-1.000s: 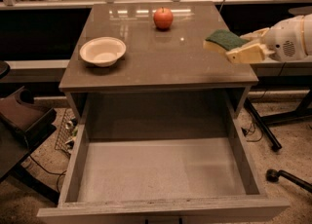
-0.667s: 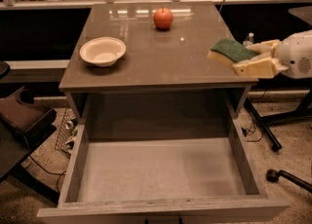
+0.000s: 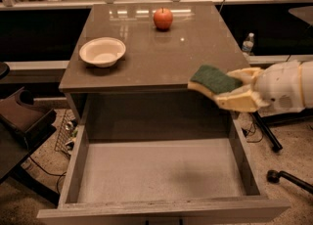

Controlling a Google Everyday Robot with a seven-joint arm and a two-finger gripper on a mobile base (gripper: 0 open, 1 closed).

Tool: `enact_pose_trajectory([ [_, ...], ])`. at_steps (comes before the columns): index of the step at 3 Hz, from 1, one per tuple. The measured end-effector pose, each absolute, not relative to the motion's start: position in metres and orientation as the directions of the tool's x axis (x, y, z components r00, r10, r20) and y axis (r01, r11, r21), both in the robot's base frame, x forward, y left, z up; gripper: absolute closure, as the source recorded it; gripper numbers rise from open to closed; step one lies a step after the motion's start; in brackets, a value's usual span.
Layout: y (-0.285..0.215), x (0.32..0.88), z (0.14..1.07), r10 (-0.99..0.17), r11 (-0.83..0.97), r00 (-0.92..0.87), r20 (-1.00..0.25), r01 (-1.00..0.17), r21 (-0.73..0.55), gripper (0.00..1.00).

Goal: Place sponge into top drawer

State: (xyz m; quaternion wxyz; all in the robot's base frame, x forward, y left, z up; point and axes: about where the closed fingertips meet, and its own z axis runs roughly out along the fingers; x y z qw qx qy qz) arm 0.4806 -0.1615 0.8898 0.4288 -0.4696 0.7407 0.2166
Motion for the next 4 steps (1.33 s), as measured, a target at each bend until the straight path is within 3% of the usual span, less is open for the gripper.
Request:
enact_pose_trajectory([
  [2,-0.087,0.439,0.802,-0.619,0.391,-0.220,-0.754,-0.919,-0.052,1.00],
  [4,-0.037,0.431,0.739,-0.684,0.281,-0.193,-0.703,-0.960,-0.009,1.00],
])
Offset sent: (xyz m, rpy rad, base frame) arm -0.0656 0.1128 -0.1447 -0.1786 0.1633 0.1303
